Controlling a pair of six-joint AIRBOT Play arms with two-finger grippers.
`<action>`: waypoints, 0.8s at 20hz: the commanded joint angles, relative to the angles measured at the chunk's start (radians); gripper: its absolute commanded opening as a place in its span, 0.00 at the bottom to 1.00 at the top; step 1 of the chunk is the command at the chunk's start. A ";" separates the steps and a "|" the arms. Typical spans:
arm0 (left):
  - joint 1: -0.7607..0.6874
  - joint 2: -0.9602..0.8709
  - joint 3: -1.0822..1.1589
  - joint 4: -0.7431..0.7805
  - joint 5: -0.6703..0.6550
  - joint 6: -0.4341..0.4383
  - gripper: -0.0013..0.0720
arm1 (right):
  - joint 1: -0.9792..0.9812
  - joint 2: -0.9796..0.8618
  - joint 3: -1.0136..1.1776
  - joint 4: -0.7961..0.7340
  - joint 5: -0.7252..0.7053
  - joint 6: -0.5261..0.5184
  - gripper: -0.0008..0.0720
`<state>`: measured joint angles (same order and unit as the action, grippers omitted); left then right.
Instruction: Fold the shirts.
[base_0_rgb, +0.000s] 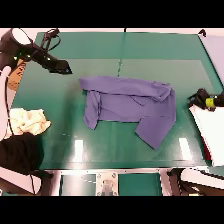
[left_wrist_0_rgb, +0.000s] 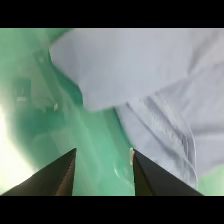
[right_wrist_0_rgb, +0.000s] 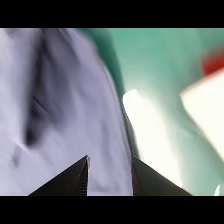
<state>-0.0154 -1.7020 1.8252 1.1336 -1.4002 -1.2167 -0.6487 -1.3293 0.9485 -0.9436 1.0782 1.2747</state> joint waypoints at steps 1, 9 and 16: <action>0.011 0.000 0.024 0.021 -0.079 -0.033 0.58 | -0.031 -0.010 -0.143 0.001 -0.013 -0.031 0.44; 0.011 0.000 0.021 0.023 -0.134 -0.071 0.58 | 0.027 -0.043 -0.208 0.052 -0.024 -0.057 0.44; 0.011 0.002 -0.081 0.039 -0.225 -0.146 0.06 | 0.112 -0.056 -0.186 0.079 -0.042 -0.057 0.04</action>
<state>-0.0051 -1.7012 1.7897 1.1618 -1.5791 -1.3174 -0.5560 -1.3830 0.7509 -0.8795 1.0416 1.2186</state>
